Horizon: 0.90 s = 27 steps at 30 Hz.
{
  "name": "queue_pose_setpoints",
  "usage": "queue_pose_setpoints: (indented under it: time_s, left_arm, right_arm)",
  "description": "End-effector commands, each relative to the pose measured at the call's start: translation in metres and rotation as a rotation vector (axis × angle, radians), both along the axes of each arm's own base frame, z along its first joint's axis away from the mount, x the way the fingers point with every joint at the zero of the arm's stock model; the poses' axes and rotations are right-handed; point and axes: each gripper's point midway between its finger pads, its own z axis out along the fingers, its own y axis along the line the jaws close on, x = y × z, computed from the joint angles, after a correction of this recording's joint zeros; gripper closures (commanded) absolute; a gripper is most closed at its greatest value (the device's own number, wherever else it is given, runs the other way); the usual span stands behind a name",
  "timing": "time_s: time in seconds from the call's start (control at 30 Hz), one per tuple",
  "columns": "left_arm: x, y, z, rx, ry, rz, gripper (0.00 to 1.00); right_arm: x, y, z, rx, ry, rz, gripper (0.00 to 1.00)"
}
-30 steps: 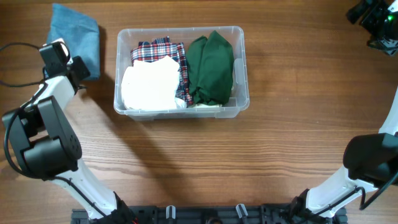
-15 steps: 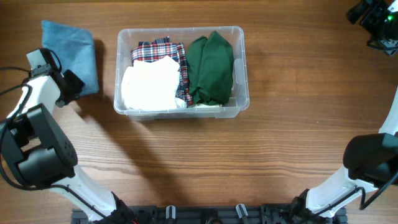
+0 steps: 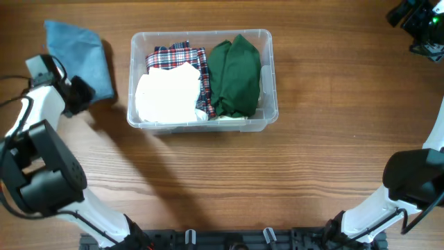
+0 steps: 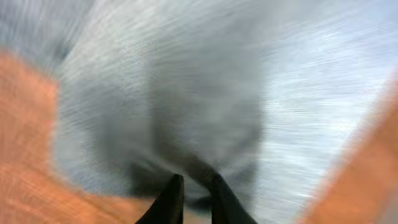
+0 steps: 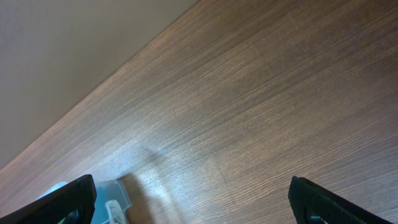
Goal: Pack container
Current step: 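Lower the left gripper and grasp the blue denim item's edge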
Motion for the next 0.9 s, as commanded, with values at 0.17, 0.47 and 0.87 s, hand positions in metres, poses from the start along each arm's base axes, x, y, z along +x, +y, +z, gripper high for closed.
queue_pose_setpoints:
  time_s: [0.17, 0.47, 0.87]
  left_arm:
    - [0.066, -0.037, 0.174, 0.438, -0.416, -0.35, 0.16]
    - [0.101, 0.01, 0.111, 0.588, -0.348, -0.322, 0.04]
    - [0.142, 0.027, 0.024, 0.717, -0.356, -0.429, 0.01]
  right_arm:
    - [0.003, -0.003, -0.007, 0.001, 0.014, -0.011, 0.0]
    - [0.003, -0.003, -0.007, 0.001, 0.014, -0.011, 0.0]
    - [0.003, -0.003, -0.007, 0.001, 0.014, -0.011, 0.0]
